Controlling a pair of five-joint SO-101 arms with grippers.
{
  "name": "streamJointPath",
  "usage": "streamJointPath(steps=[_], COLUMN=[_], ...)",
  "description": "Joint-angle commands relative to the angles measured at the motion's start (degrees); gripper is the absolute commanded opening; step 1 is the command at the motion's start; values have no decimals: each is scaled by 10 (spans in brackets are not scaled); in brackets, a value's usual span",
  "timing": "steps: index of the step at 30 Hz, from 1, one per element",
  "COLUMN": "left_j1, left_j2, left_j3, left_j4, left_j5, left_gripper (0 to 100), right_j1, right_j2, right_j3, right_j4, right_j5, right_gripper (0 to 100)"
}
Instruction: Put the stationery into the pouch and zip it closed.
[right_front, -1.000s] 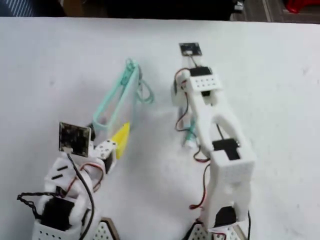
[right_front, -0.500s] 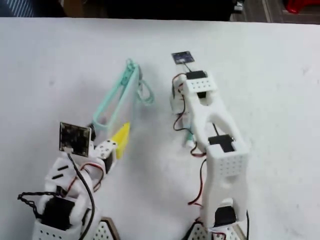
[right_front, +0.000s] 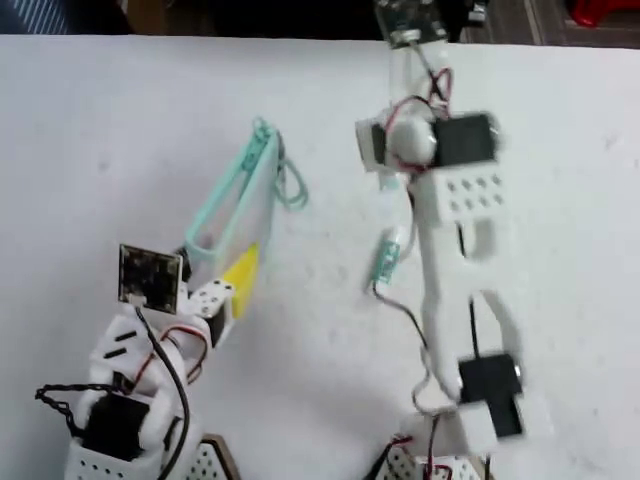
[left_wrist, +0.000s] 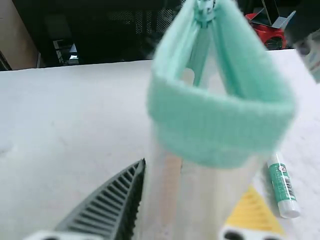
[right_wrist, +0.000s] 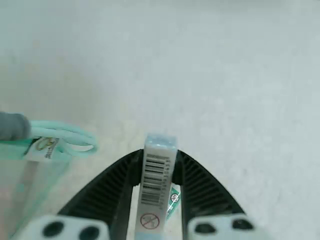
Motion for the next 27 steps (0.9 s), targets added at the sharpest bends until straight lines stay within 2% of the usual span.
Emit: streamJointPath(steps=[1,6,15,20,27], left_j1=[7,8,8,8,8], left_j2=[0,0,0,0,0], left_j3=[-13,-13,-13,-12,-12], left_j4=[6,6,7,8,8], left_j5=[-3,-4,9,11,11], left_gripper=[226,226,230,230,230], right_j1=[-24,-96,-182,-174,-156], right_j2=[-108,-187,-211,-196,-251], right_j3=[-24,-14,6,95,229], right_j4=[38,114,77,112,85], right_j5=[3,3,2,2,2], right_gripper=[16,16,16,16,17])
